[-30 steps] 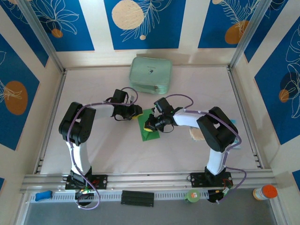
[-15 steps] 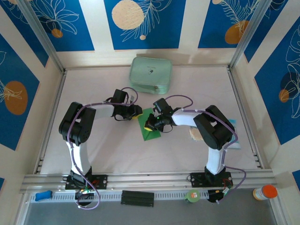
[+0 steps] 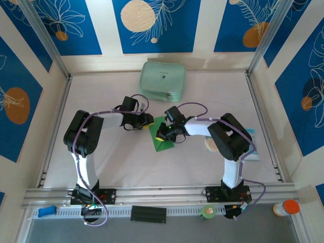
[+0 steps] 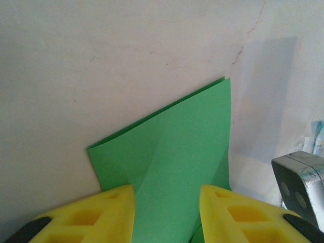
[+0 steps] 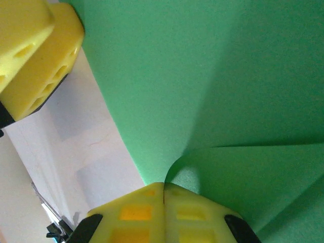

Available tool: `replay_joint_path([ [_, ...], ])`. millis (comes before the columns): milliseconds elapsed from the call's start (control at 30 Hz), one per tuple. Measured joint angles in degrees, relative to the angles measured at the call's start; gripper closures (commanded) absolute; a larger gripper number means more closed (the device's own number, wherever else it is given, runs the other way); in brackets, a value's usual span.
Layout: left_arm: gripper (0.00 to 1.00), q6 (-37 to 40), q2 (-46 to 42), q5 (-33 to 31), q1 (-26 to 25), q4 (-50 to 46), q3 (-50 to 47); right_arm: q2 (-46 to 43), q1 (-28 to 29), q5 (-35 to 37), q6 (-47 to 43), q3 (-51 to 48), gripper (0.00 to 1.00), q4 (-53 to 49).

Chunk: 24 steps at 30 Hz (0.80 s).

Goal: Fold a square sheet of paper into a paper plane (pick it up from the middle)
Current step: Fold the triangle a second time at the center of the table.

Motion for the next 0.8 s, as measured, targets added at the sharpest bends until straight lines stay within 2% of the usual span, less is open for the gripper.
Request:
replay_joint_path([
  [800,0.6,0.02,0.0,0.0,0.0,-0.07,0.0,0.09,0.0,1.7,0.61,0.0,1.0,0.92],
])
